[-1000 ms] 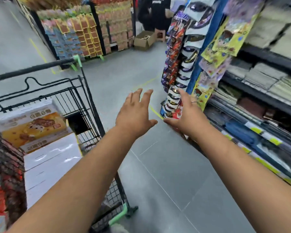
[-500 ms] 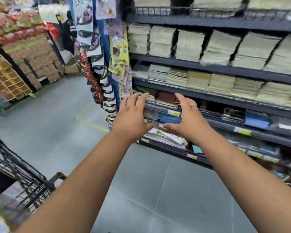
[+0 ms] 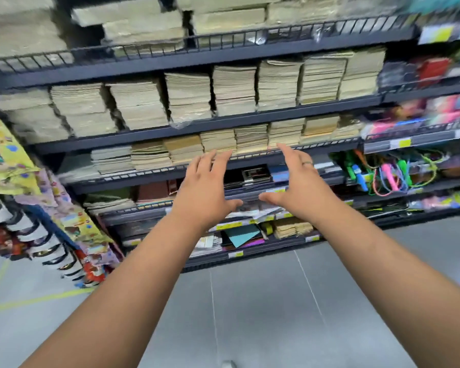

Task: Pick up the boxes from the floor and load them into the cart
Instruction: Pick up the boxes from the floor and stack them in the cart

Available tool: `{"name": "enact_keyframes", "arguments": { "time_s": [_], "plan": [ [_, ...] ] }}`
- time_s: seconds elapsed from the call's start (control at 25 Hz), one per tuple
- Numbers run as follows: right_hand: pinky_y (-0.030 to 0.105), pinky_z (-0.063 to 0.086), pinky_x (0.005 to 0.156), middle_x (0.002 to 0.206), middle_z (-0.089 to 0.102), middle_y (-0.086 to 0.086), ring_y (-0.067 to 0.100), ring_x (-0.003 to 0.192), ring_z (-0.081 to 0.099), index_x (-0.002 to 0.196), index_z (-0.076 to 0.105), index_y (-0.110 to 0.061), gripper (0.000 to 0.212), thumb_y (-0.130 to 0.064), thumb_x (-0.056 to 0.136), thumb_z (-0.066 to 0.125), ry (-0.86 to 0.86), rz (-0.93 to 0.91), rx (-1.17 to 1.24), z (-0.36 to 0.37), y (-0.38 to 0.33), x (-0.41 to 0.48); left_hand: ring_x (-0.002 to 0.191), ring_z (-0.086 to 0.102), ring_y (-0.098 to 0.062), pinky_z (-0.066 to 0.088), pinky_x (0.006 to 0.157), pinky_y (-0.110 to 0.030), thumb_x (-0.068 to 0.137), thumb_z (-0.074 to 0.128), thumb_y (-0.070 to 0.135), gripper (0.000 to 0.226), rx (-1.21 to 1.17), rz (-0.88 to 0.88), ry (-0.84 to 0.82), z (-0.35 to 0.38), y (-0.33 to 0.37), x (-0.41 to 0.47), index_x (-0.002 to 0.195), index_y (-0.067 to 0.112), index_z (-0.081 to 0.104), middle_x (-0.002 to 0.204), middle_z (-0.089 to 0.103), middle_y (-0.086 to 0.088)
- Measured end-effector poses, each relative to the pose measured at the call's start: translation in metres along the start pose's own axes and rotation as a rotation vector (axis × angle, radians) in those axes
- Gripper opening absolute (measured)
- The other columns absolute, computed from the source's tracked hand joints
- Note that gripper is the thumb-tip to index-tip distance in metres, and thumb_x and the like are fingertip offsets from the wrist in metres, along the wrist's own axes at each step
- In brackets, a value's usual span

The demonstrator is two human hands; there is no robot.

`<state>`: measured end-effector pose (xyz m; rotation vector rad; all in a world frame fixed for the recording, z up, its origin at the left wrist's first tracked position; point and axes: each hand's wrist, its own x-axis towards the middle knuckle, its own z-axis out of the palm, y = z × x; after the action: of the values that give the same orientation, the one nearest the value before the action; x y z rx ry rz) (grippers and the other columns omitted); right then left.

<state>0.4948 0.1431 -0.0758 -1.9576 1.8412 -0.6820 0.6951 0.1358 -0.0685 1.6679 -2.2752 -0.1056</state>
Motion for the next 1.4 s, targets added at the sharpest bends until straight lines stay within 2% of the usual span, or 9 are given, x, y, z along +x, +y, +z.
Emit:
{"name": "enact_keyframes", "arguments": {
  "time_s": [0.28, 0.44, 0.56, 0.68, 0.76, 0.88, 1.08, 1.24, 1.4],
  "plan": [
    [0.040, 0.040, 0.104, 0.155, 0.013, 0.003, 0.027, 0.135, 0.033, 0.152, 0.004, -0.037, 0.109, -0.047, 0.073, 0.079, 0.230, 0.268, -0.002, -0.049, 0.073, 0.027, 0.146, 0.010, -0.026, 0.014, 0.119, -0.041, 0.077, 0.074, 0.049, 0.097, -0.101, 0.317, -0.096, 0.035, 0.062, 0.124, 0.151, 0.031, 0.013, 0.159, 0.017, -0.001],
    [0.040, 0.033, 0.110, 0.156, 0.014, 0.005, 0.023, 0.141, 0.024, 0.151, 0.008, -0.038, 0.109, -0.044, 0.071, 0.081, 0.357, 0.452, 0.028, -0.079, 0.127, 0.014, 0.145, 0.013, -0.027, 0.013, 0.118, -0.039, 0.077, 0.075, 0.047, 0.097, -0.171, 0.498, -0.133, 0.061, 0.126, 0.168, 0.152, 0.029, 0.016, 0.158, 0.020, -0.002],
    [0.041, 0.031, 0.112, 0.154, 0.017, 0.007, 0.025, 0.140, 0.025, 0.151, 0.012, -0.037, 0.109, -0.042, 0.068, 0.083, 0.449, 0.558, 0.026, -0.107, 0.178, -0.007, 0.142, 0.018, -0.026, 0.017, 0.117, -0.038, 0.075, 0.076, 0.047, 0.097, -0.210, 0.627, -0.160, 0.089, 0.191, 0.189, 0.150, 0.028, 0.018, 0.154, 0.026, -0.002],
    [0.035, 0.031, 0.110, 0.151, 0.023, 0.007, 0.025, 0.138, 0.029, 0.150, 0.015, -0.036, 0.108, -0.043, 0.068, 0.083, 0.518, 0.618, -0.003, -0.140, 0.228, -0.030, 0.141, 0.024, -0.026, 0.022, 0.117, -0.040, 0.072, 0.078, 0.046, 0.099, -0.256, 0.697, -0.193, 0.118, 0.259, 0.206, 0.150, 0.029, 0.020, 0.152, 0.028, -0.002],
    [0.038, 0.033, 0.111, 0.153, 0.022, 0.007, 0.026, 0.138, 0.030, 0.151, 0.012, -0.037, 0.110, -0.045, 0.067, 0.083, 0.552, 0.681, -0.038, -0.170, 0.270, -0.052, 0.140, 0.024, -0.026, 0.023, 0.116, -0.039, 0.072, 0.078, 0.046, 0.098, -0.288, 0.753, -0.222, 0.140, 0.317, 0.214, 0.150, 0.030, 0.020, 0.152, 0.028, -0.001],
    [0.039, 0.032, 0.111, 0.155, 0.017, 0.008, 0.028, 0.140, 0.027, 0.151, 0.009, -0.039, 0.111, -0.046, 0.068, 0.082, 0.573, 0.779, -0.063, -0.223, 0.334, -0.085, 0.143, 0.021, -0.025, 0.020, 0.116, -0.038, 0.072, 0.079, 0.047, 0.100, -0.325, 0.811, -0.278, 0.169, 0.411, 0.221, 0.150, 0.031, 0.018, 0.156, 0.023, -0.002],
    [0.038, 0.032, 0.111, 0.155, 0.020, 0.007, 0.027, 0.140, 0.026, 0.151, 0.010, -0.037, 0.110, -0.047, 0.068, 0.081, 0.623, 0.867, -0.120, -0.298, 0.422, -0.127, 0.142, 0.023, -0.026, 0.022, 0.116, -0.038, 0.071, 0.079, 0.048, 0.101, -0.395, 0.909, -0.309, 0.210, 0.546, 0.232, 0.150, 0.032, 0.019, 0.156, 0.022, -0.001],
    [0.039, 0.033, 0.110, 0.155, 0.019, 0.005, 0.028, 0.139, 0.028, 0.151, 0.011, -0.037, 0.108, -0.047, 0.070, 0.081, 0.642, 0.957, -0.121, -0.341, 0.492, -0.145, 0.142, 0.026, -0.026, 0.026, 0.115, -0.041, 0.068, 0.079, 0.051, 0.103, -0.387, 1.002, -0.340, 0.253, 0.639, 0.257, 0.150, 0.031, 0.020, 0.154, 0.026, -0.002],
    [0.038, 0.035, 0.106, 0.154, 0.020, 0.003, 0.028, 0.137, 0.031, 0.151, 0.011, -0.037, 0.107, -0.048, 0.070, 0.080, 0.660, 1.033, -0.150, -0.380, 0.569, -0.140, 0.144, 0.020, -0.024, 0.023, 0.116, -0.038, 0.071, 0.078, 0.049, 0.102, -0.389, 1.057, -0.374, 0.295, 0.720, 0.300, 0.151, 0.030, 0.018, 0.156, 0.022, -0.002]
  ]
}}
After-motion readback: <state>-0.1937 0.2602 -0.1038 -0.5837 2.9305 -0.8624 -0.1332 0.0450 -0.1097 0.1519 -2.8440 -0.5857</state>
